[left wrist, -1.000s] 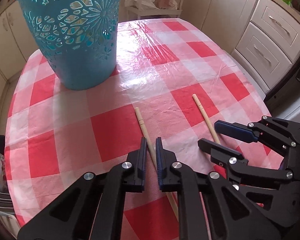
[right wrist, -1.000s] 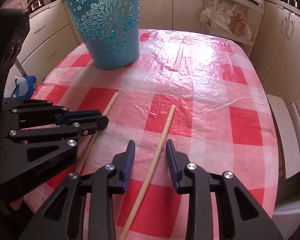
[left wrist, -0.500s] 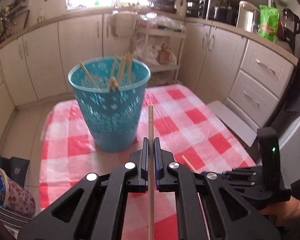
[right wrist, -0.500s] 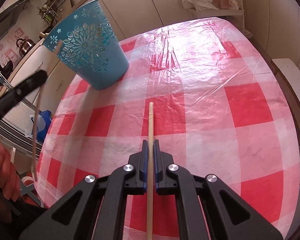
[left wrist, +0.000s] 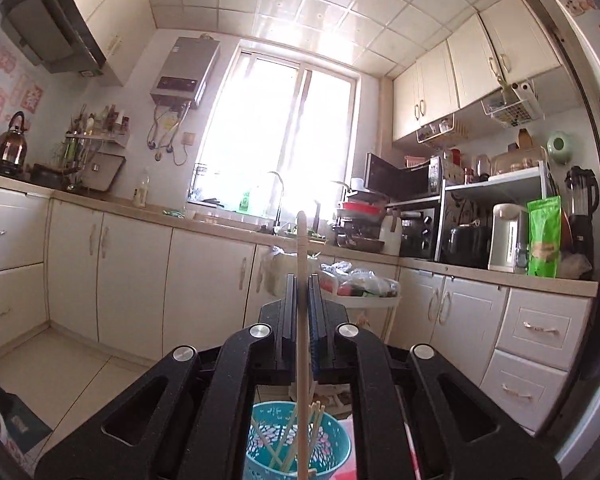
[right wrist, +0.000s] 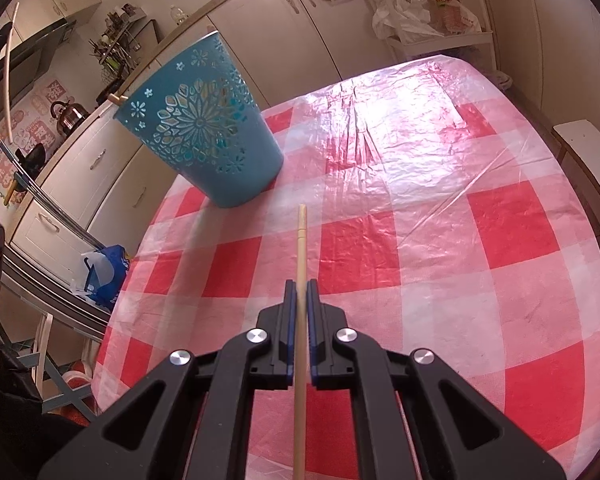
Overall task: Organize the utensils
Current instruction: 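Lift the left gripper's chopstick over the teal basket while the right gripper holds its chopstick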
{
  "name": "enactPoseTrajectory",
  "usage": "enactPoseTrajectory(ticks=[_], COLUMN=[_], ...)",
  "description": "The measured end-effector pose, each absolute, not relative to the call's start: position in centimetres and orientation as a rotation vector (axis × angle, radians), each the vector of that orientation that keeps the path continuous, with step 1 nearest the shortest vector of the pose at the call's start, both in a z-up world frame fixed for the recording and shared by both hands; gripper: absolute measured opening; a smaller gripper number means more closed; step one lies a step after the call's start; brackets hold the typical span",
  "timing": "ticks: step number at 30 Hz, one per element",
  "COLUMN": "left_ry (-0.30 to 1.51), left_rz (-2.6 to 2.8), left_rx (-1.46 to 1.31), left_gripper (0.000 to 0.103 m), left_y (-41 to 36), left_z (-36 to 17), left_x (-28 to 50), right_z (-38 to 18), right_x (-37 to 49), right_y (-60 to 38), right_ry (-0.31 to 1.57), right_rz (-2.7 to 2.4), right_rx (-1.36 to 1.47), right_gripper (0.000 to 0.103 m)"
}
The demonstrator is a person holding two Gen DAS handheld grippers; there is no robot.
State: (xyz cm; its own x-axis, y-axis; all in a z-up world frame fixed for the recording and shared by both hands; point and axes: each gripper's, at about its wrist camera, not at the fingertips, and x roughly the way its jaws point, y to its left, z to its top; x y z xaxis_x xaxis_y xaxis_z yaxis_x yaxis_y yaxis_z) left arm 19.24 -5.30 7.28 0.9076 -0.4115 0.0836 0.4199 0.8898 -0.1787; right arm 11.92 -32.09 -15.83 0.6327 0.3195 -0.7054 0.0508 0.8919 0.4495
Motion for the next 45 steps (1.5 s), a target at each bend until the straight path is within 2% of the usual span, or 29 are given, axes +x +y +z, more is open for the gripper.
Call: enactPoseTrajectory(ticks=[6,17,29,39,40,41,43,44,45], left_ry=[-0.064,-0.021,0.117,0.220,0.231,0.244,0.269,0.276,0.278], left_rz=[-0.414,-0.356,-0.323,-0.311,-0.307,-0.300,-0.285,-0.270,-0.251], left_rx=[-0.268,-0.250,-0.177,-0.088,-0.077,-0.068,-0.076,-0.087,-0.097], left_gripper=[0.005,0.005,0.005,0.006,0.008,0.015,0.034,0.049,0.055], left_y=[-5.0,-7.1,-8.6,-9.5,-9.5,-9.5,-9.3,-9.1,-8.8], left_z=[7.6,3.7,-1.5,-2.8,-2.8,-2.7,-2.5,-2.3,-2.0], left_x=[22.7,26.6,29.5,28.7,28.5,28.2,27.6,27.2,26.7], right_z=[-15.2,-14.5,-14.2,-13.5,-13.4,-13.2,-12.9,-12.7,-12.5], right_x=[11.7,11.7,11.8,11.5,11.4,11.3,11.2,11.1,11.1], right_y=[-32.7,-32.7,-32.6,-32.5,-32.5,-32.6,-32.7,-32.7,-32.8], right_ry=[0.829,0.798,0.782,0.757,0.751,0.744,0.728,0.719,0.708], right_rz=[0.163,0.196,0.202,0.205,0.206,0.207,0.208,0.209,0.211], right_rx=[0.482,0.522,0.519,0.523,0.525,0.526,0.532,0.535,0.539], right_gripper=[0.006,0.006,0.006,0.006,0.006,0.006,0.006,0.006,0.006])
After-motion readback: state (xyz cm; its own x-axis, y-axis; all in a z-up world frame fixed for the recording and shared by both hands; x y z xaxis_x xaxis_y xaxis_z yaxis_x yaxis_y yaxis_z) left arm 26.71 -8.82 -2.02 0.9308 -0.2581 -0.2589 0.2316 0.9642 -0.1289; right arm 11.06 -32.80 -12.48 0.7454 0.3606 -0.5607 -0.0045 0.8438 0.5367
